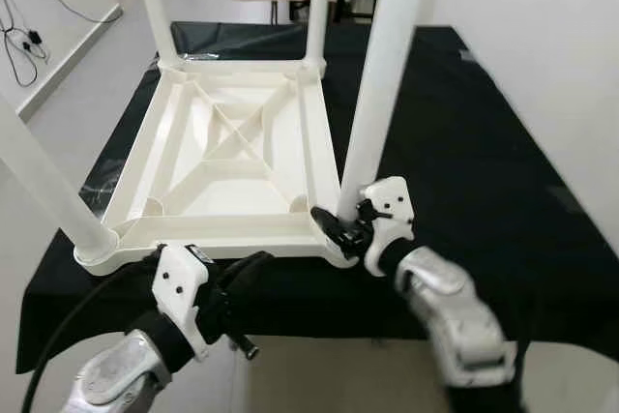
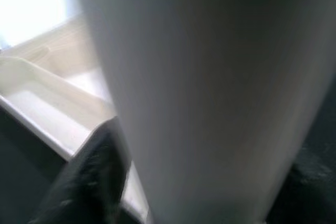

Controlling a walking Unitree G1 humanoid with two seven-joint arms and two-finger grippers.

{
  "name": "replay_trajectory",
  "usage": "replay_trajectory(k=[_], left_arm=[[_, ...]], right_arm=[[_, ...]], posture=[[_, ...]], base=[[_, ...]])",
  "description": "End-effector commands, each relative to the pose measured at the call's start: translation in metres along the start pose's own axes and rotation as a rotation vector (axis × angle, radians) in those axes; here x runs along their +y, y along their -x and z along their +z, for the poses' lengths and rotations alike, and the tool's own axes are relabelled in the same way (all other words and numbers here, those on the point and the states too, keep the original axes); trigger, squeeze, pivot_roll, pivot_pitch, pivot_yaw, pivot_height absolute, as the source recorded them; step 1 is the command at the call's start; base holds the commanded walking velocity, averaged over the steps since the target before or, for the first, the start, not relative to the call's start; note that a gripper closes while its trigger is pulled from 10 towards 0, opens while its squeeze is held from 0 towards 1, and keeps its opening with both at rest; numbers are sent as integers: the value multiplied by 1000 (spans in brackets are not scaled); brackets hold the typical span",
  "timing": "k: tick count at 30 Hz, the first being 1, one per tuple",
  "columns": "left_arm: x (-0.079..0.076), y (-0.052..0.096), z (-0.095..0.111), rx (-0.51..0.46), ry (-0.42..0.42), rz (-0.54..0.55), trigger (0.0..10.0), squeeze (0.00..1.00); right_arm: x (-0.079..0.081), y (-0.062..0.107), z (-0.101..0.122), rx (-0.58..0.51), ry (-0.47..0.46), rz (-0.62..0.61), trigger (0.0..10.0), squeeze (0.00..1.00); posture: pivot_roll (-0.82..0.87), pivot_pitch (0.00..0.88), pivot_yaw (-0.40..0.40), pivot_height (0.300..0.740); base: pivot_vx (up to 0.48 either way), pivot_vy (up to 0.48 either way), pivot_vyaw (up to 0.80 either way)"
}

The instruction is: Building children table

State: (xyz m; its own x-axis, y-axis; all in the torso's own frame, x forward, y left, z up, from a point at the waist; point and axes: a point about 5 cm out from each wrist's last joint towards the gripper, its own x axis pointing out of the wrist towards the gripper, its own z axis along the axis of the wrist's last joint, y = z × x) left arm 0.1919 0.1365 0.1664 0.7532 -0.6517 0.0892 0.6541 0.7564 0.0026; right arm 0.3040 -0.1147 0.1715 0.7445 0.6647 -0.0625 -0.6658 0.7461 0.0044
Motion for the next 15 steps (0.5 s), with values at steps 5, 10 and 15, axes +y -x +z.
replay_trajectory(k=[5, 10, 15], left_arm=[[-1, -2, -4, 0, 25, -12, 10000, 0], [-2, -4, -5, -3, 31, -17, 10000, 0], [-4, -6, -6, -7, 32, -11, 10000, 0]], right_arm=[[-11, 0, 13, -28, 90, 242, 10000, 0], [-29, -9, 18, 6, 99, 431, 10000, 0], [-47, -25, 30, -11, 15, 517, 0, 0]], posture=[[99, 135, -72, 740], [121, 125, -88, 740], [133, 126, -97, 740]], base=[[0, 0, 0], [0, 0, 0], [0, 0, 0]])
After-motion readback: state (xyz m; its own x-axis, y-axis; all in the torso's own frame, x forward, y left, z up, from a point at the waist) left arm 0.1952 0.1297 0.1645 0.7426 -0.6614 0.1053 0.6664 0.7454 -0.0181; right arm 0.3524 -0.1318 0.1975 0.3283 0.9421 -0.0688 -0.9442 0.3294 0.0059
